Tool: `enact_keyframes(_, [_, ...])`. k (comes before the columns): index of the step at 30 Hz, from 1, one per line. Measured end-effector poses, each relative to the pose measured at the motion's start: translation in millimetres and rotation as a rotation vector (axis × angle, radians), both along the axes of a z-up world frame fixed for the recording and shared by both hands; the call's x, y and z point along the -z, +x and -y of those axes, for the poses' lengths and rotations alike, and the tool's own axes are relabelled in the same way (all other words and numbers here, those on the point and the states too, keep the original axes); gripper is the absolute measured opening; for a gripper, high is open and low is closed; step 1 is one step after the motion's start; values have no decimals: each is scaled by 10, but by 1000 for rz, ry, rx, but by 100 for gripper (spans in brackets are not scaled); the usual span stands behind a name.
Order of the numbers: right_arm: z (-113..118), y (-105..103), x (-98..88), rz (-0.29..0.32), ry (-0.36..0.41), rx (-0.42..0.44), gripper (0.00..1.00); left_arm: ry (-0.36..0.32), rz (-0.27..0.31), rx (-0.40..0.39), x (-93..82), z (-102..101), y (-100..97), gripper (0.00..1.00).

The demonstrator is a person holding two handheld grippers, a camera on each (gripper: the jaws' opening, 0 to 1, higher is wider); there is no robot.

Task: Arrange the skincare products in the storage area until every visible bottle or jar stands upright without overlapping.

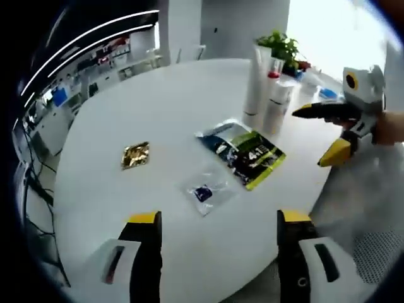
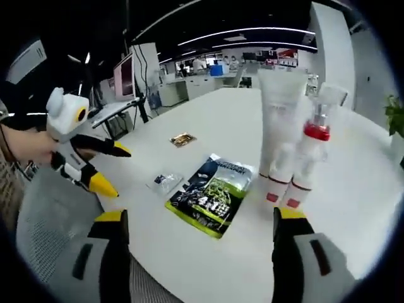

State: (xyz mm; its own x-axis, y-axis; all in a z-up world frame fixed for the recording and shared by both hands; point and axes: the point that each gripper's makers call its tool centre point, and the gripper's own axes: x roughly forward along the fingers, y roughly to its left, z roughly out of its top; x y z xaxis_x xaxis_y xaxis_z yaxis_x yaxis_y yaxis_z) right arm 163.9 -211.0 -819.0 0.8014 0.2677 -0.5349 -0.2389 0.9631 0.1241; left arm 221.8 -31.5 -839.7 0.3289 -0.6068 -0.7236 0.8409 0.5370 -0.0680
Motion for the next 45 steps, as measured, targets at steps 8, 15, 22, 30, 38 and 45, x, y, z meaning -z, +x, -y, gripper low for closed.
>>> enact_keyframes(8, [256, -151, -122, 18, 4, 66, 97, -32, -7, -61, -84, -128, -39, 79])
enact_keyframes(15, [413, -314, -198, 39, 3, 108, 96, -35, -4, -83, -175, -213, -153, 83])
enact_keyframes(22, [446, -281, -323, 80, 0, 130, 95, -35, 1, -102, -204, -286, -236, 88])
enact_keyframes(30, [467, -335, -373, 88, 13, 121, 98, -38, 0, -131, -271, -327, -232, 91])
enact_keyframes(38, [521, -421, -385, 99, 31, 140, 99, -26, -16, -143, -275, -366, -266, 93])
enact_keyframes(45, [505, -420, -395, 105, 31, 138, 99, -19, -21, -147, -279, -370, -282, 92])
